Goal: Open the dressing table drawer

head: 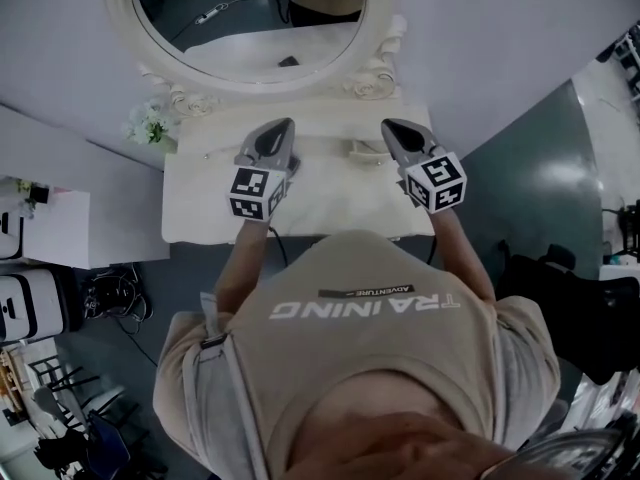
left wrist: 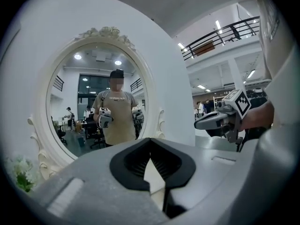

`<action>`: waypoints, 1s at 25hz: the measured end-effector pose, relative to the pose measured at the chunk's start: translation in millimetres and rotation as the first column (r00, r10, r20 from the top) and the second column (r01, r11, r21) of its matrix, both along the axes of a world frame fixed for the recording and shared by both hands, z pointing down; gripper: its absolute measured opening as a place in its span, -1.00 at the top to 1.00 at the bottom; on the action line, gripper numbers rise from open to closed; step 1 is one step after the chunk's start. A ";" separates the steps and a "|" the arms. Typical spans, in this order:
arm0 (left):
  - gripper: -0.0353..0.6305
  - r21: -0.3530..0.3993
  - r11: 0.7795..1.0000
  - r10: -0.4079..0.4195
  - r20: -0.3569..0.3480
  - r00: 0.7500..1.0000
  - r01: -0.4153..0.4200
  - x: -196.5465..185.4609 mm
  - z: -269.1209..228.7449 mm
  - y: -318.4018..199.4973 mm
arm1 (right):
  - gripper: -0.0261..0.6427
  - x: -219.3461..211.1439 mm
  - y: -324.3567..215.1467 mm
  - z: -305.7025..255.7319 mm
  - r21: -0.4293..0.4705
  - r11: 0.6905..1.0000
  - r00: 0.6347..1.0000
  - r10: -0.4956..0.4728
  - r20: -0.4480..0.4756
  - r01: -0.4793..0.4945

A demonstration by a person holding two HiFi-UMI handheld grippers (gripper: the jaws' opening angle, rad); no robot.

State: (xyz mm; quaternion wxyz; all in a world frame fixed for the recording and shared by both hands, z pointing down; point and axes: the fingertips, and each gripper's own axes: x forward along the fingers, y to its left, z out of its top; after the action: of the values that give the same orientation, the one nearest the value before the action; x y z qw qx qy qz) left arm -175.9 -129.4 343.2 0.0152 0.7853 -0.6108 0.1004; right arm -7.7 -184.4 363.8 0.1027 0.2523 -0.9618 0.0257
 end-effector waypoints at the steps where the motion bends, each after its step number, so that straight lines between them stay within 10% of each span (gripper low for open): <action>1: 0.87 0.014 1.000 -0.002 0.004 1.000 0.002 -1.1 -6.2 -0.9 | 0.91 0.0 -0.3 -6.9 0.018 1.000 1.000 0.000 0.002 0.000; 7: 0.87 0.127 0.989 -0.081 0.000 0.997 0.080 -7.7 -28.8 -4.2 | 0.91 4.1 -10.6 -35.7 0.201 0.978 0.998 0.056 -0.006 -0.054; 25: 0.87 0.090 0.988 -0.122 -0.036 0.992 0.125 -5.8 4.1 -13.6 | 0.91 -0.8 -20.9 -21.4 0.167 0.985 0.999 0.047 0.016 -0.049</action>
State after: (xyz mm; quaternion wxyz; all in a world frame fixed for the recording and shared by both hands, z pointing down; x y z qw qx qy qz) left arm -181.7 -143.0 347.2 -0.0058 0.7471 -0.6620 0.0589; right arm -8.5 -205.3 342.3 0.0749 0.2829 -0.9549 -0.0510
